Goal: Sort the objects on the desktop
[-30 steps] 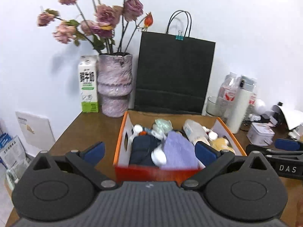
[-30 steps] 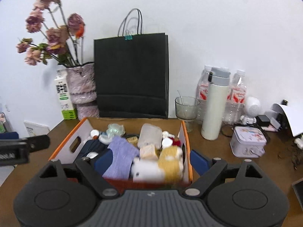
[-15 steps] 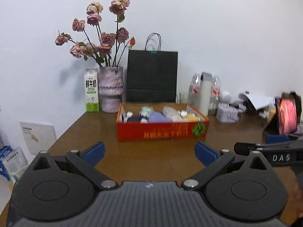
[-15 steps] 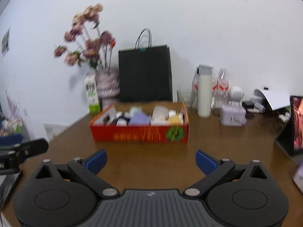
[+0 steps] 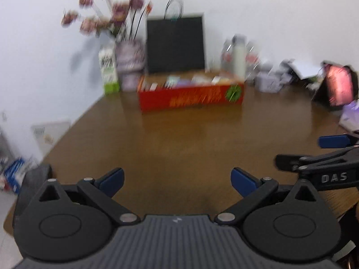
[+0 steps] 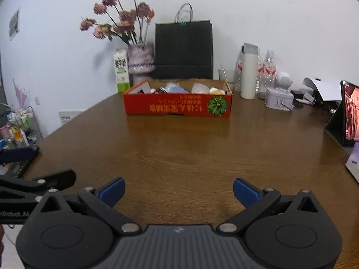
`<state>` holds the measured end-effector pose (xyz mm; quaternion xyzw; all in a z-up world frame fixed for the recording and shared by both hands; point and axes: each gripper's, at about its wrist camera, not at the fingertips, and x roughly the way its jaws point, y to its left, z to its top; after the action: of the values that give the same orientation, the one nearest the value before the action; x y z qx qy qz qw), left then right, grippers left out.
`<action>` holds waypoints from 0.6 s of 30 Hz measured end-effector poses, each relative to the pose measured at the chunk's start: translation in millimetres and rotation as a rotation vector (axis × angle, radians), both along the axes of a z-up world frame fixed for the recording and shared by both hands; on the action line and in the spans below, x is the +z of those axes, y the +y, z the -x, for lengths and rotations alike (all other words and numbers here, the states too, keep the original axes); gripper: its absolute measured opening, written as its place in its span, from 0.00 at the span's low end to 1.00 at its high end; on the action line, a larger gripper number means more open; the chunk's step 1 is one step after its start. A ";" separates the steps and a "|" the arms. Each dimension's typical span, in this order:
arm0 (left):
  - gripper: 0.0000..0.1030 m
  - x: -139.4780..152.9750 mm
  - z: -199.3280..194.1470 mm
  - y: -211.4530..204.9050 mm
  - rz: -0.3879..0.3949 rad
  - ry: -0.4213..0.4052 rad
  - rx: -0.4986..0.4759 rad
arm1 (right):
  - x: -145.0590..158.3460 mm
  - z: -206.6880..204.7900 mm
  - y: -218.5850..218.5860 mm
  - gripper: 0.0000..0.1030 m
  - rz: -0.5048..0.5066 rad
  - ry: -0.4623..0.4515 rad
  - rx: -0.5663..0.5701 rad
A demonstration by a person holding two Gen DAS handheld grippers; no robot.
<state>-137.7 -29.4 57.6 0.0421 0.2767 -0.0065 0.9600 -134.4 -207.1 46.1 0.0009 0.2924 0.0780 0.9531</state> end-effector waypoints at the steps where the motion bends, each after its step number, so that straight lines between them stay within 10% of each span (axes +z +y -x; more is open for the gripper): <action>1: 1.00 -5.6 -6.9 3.1 0.005 0.034 0.015 | -6.6 -4.3 0.4 1.00 0.009 0.019 -0.007; 18: 1.00 -48.3 -80.6 28.5 0.067 0.149 0.101 | -49.2 -68.9 3.6 1.00 0.044 0.114 -0.051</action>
<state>-57.1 -0.9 9.3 -0.0045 0.3486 0.0296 0.9368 -65.5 -203.5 -3.2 -0.0083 0.3477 0.0471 0.9364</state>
